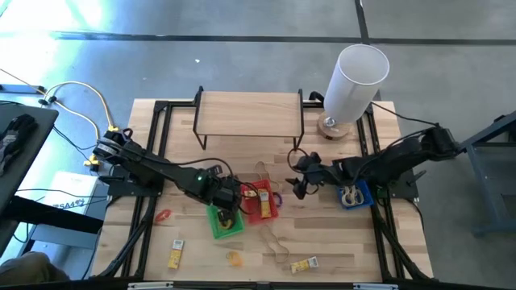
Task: Pick & Place Office Desk Supplies
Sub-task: Put the white rubber band into the blue bin
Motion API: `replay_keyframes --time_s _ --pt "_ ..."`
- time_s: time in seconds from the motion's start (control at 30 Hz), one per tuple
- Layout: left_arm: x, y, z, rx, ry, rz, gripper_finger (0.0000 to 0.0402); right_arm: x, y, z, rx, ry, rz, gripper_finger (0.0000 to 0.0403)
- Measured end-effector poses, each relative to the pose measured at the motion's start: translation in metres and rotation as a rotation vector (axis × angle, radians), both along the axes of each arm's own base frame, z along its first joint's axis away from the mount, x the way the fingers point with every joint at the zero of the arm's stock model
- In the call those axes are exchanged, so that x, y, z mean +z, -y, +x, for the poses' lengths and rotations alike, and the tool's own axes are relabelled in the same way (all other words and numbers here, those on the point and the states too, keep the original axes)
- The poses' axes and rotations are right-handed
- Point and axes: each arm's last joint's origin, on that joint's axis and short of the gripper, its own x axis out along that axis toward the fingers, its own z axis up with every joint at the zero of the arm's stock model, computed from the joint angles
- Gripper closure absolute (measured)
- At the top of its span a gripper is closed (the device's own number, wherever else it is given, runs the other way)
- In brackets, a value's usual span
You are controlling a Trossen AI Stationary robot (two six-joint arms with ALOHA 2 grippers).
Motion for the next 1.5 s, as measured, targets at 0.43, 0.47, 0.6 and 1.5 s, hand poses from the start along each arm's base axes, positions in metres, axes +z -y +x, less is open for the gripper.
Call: replay_keyframes --time_s 0.43,0.47,0.6,1.5 --pt "0.001 -0.001 0.001 0.014 0.026 0.035 0.0271 -0.031 0.006 0.037 0.114 -0.046 -0.006 0.0152" --pt "0.001 -0.001 0.002 0.015 0.026 0.036 0.0271 -0.031 0.006 0.042 0.119 -0.046 -0.009 0.0152" --pt "0.001 -0.001 0.002 0.016 0.030 0.036 0.0271 -0.033 0.007 0.058 0.113 -0.132 -0.035 0.0152" --pt "0.002 -0.001 0.005 -0.012 0.051 0.041 0.0271 -0.057 0.015 0.074 0.072 -0.299 -0.017 0.0153"
